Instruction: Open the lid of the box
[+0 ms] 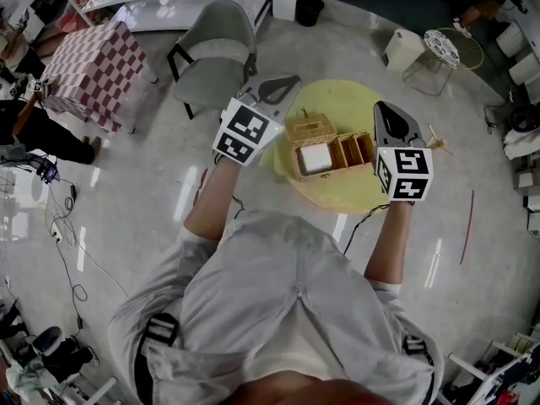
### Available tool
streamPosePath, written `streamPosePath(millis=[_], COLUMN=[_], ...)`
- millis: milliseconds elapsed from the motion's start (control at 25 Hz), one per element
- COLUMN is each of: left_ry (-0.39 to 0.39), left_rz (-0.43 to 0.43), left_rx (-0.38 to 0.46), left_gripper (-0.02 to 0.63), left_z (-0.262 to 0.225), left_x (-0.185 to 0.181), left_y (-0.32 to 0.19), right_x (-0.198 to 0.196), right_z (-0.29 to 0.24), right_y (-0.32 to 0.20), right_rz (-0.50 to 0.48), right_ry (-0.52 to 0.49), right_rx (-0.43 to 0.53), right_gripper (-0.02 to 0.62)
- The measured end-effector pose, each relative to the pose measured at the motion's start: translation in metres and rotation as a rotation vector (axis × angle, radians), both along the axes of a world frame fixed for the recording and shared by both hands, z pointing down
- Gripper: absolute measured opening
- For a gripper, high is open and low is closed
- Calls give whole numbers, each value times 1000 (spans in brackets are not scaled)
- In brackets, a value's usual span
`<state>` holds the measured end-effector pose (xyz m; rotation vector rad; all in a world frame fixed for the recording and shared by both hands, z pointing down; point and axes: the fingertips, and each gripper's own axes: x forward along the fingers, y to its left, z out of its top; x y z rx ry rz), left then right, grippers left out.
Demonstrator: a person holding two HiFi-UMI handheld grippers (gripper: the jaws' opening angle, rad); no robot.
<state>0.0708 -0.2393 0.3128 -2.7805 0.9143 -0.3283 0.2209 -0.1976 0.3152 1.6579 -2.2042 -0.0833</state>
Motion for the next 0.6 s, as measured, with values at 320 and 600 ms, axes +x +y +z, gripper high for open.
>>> streamPosePath(millis=[320,600], left_ry=[-4,5], left_rz=[18,12], left_rx=[-10,6], left_gripper=[29,29], left_z=[4,5], left_x=[0,-4], left_y=[1,-7], right_x=[-3,-4], right_z=[5,9], right_y=[-4,-12], right_rz=[4,14], right_ry=[8,11], right_rx=[-14,-21], right_gripper=[23,23])
